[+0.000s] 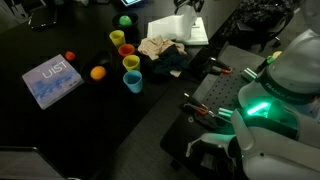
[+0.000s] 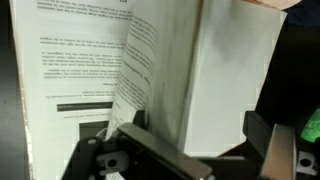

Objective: Flip the pages of the open book.

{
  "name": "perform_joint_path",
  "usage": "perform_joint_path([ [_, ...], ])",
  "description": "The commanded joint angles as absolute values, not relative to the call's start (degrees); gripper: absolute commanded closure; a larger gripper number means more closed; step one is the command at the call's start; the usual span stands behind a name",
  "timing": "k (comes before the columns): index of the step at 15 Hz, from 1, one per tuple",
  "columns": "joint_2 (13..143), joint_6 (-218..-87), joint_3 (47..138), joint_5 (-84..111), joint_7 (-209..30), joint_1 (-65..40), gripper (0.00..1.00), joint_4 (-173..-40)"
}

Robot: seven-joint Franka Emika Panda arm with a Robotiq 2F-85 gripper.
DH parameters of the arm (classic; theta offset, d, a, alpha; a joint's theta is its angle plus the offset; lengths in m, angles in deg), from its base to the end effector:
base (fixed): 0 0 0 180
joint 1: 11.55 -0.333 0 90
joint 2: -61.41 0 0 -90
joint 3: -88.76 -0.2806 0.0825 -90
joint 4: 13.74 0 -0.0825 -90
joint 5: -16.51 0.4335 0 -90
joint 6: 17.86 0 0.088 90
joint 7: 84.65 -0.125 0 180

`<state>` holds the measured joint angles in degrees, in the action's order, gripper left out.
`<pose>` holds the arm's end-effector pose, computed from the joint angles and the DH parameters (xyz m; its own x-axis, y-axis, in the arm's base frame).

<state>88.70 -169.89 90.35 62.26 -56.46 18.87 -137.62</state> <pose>0.4738 -0.3140 0.0784 0.7057 -0.7055 0.0660 -0.6468 -0.6794 -0.3465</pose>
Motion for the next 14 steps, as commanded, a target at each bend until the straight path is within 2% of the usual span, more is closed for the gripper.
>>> perform_joint_path([
  [1, 89.2, -172.3, 90.3, 61.3, -59.2, 13.9, 0.00, -136.1],
  [14, 94.2, -180.1, 86.9, 51.2, -65.8, 5.9, 0.00, -132.9],
])
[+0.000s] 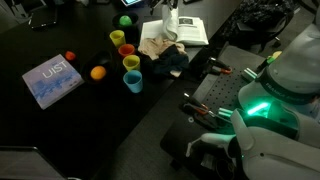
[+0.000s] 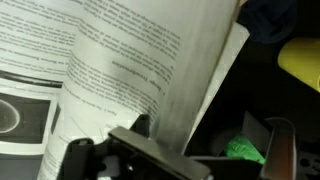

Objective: Flip the pages of the open book.

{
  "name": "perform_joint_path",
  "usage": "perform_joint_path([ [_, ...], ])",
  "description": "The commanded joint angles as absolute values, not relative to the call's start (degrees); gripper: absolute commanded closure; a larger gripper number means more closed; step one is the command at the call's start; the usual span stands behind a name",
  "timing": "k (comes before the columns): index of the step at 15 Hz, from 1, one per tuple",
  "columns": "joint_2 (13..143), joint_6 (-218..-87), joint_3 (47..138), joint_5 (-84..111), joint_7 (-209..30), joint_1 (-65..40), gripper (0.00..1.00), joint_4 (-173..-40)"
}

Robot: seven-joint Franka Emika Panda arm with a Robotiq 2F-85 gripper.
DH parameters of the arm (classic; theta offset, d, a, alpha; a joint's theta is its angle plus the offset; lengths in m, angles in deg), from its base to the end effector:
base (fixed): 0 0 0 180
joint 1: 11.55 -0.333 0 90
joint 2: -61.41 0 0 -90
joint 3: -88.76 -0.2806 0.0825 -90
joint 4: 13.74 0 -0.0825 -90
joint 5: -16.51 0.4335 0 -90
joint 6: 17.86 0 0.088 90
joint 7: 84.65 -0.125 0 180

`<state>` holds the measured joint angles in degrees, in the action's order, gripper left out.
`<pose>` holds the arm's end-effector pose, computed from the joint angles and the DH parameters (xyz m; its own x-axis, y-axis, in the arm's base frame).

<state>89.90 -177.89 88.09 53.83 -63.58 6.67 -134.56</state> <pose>0.5660 -0.2040 0.0988 0.8305 -0.5230 0.1918 -0.4701 -0.8427 -0.2625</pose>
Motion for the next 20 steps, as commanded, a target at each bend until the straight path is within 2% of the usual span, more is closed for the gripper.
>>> perform_joint_path([
  [1, 95.0, -180.0, 86.1, 50.7, -66.0, 6.0, 0.00, -132.6],
  [9, 98.6, -181.1, 82.9, 44.1, -70.9, 6.6, 0.00, -130.5],
  [13, 94.9, -180.1, 86.5, 37.7, -75.4, 3.2, 0.00, -131.3],
  [20, 88.7, -177.6, 86.3, 34.9, -77.4, 3.7, 0.00, -132.3],
])
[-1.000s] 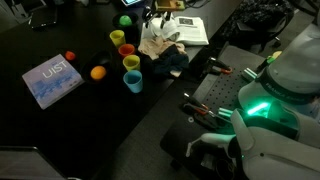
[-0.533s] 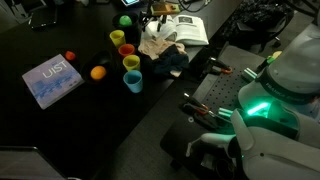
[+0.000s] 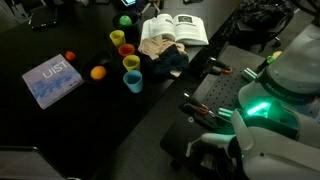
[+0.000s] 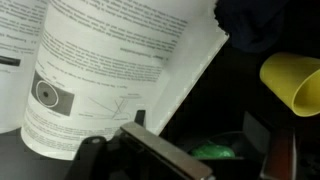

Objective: Flip the pages of the open book.

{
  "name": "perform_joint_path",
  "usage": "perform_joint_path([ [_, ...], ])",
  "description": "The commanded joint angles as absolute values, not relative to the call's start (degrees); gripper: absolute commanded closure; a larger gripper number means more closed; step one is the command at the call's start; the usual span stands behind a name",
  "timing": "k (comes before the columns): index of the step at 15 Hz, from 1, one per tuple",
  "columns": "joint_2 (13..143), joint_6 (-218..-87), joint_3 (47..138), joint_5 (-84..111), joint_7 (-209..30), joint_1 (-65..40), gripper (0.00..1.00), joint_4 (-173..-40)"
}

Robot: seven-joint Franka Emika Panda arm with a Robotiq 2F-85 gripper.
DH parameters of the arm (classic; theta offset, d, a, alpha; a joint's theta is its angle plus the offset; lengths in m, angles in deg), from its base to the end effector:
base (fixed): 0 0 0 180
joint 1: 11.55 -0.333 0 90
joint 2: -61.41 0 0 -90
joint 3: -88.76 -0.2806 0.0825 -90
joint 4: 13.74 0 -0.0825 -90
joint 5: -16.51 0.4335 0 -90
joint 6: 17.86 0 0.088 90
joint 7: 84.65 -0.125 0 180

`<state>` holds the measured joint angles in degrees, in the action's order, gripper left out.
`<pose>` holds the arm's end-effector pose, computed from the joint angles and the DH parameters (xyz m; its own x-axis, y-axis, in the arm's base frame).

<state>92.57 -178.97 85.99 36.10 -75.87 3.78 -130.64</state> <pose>0.6092 -0.1490 0.1030 0.8964 -0.3861 0.2178 -0.3547 -0.9194 -0.1698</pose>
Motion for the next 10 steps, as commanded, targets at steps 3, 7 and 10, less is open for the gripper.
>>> perform_joint_path([
  [3, 86.1, -177.9, 90.8, 30.9, -81.3, 0.2, 0.00, -133.5],
  [7, 84.3, -177.6, 107.5, 14.0, -99.5, -11.4, 0.00, -135.4],
  [10, 84.2, -171.4, 117.6, 2.8, -112.5, -18.6, 0.00, -134.9],
])
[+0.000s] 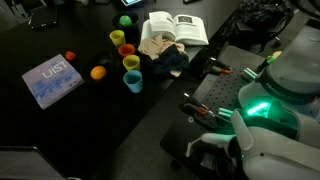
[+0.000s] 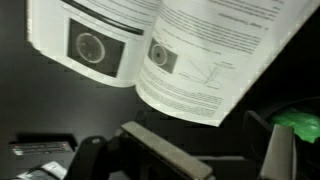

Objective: Flip the pages of the open book.

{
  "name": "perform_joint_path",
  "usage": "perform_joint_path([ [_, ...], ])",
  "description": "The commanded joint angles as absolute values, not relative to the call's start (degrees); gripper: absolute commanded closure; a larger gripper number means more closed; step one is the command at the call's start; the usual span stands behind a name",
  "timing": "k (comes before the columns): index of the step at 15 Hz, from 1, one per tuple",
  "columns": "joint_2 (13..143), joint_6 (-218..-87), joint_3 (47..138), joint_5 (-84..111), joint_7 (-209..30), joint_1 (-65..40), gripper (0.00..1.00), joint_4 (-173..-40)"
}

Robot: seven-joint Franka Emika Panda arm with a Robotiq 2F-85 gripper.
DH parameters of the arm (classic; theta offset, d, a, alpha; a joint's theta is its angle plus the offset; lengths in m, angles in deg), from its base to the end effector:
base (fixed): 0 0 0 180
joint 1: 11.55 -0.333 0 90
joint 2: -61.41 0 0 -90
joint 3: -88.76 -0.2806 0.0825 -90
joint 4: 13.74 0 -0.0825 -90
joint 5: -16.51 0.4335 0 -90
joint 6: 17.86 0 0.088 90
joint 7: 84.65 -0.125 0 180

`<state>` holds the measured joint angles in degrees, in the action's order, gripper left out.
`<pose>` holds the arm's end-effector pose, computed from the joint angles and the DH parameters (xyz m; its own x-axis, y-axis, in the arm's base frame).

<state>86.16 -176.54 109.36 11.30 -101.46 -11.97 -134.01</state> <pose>0.5887 -0.2195 0.1614 0.8417 -0.4556 0.2899 -0.5045 -0.8549 0.1213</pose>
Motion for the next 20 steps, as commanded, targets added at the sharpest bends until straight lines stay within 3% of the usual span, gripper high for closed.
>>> perform_joint_path([
  [1, 83.8, -167.4, 119.2, 0.2, -115.8, -19.8, 0.00, -134.4],
  [9, 78.3, -145.1, 113.0, -3.3, -123.3, -14.9, 0.00, -132.6],
  [20, 77.0, -143.8, 107.0, -0.8, -122.4, -7.7, 0.00, -132.5],
])
